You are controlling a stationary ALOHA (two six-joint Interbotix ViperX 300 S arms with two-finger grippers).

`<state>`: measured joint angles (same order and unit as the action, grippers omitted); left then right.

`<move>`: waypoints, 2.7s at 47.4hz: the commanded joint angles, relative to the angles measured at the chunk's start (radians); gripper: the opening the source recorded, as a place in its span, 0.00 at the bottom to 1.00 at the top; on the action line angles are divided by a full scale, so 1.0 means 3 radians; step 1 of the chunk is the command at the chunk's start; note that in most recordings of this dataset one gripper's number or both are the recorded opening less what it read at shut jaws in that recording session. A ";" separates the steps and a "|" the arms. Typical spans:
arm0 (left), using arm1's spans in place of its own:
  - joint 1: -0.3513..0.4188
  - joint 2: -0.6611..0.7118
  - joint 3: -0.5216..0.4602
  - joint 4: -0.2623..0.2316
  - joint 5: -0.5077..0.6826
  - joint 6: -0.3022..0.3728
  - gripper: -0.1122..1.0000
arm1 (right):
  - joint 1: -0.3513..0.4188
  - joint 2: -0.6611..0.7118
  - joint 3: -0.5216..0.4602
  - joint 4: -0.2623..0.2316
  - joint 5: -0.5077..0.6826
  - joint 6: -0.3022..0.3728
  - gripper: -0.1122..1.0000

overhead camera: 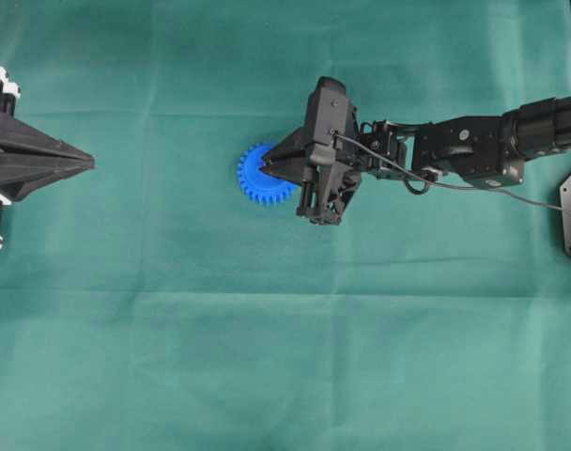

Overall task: Insert the shaft placed at a random location into the center hole of the medium gear at another random location.
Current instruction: 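Align the shaft with the gear hole and lower it in, then open the right gripper and raise it away from the gear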

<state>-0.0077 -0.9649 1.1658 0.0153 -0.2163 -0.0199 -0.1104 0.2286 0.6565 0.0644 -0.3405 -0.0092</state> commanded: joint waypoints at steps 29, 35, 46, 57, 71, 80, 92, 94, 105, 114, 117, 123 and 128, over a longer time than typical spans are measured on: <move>-0.0005 0.0031 -0.0061 0.0005 0.0000 0.0005 0.10 | 0.0020 0.0051 -0.0112 0.0010 -0.0036 0.0026 0.22; -0.0005 0.0031 -0.0061 0.0005 0.0005 0.0005 0.10 | 0.0020 0.0061 -0.0118 0.0010 -0.0036 0.0026 0.22; -0.0005 0.0031 -0.0061 0.0005 0.0005 0.0005 0.10 | 0.0020 0.0051 -0.0118 0.0015 -0.0046 0.0031 0.56; -0.0005 0.0031 -0.0061 0.0005 0.0020 0.0005 0.10 | 0.0026 0.0046 -0.0128 0.0020 -0.0041 0.0026 0.89; -0.0005 0.0031 -0.0061 0.0005 0.0020 0.0005 0.10 | 0.0026 -0.0266 -0.0097 0.0015 0.0000 0.0010 0.86; -0.0005 0.0031 -0.0066 0.0005 0.0020 0.0005 0.10 | 0.0005 -0.0516 -0.0051 0.0010 0.0066 0.0000 0.86; -0.0005 0.0031 -0.0066 0.0005 0.0020 0.0000 0.10 | 0.0005 -0.0721 0.0036 0.0010 0.0112 0.0000 0.86; -0.0005 0.0026 -0.0066 0.0005 0.0015 0.0000 0.10 | 0.0005 -0.0731 0.0046 0.0010 0.0112 0.0000 0.86; -0.0005 0.0026 -0.0061 0.0005 0.0020 0.0000 0.10 | 0.0005 -0.0833 0.0153 0.0010 0.0118 0.0015 0.86; -0.0005 0.0031 -0.0066 0.0005 0.0015 0.0000 0.10 | 0.0015 -0.1104 0.0378 0.0020 0.0118 0.0031 0.86; -0.0005 0.0031 -0.0061 0.0005 0.0015 0.0000 0.10 | 0.0026 -0.1222 0.0476 0.0020 0.0118 0.0051 0.86; -0.0005 0.0031 -0.0061 0.0005 0.0020 0.0000 0.10 | 0.0026 -0.1447 0.0690 0.0020 0.0118 0.0107 0.86; -0.0005 0.0031 -0.0061 0.0005 0.0020 0.0000 0.10 | 0.0026 -0.1606 0.0854 0.0020 0.0118 0.0123 0.86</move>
<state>-0.0077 -0.9649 1.1658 0.0153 -0.2056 -0.0199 -0.1043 -0.2025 0.8943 0.0675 -0.3022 0.0107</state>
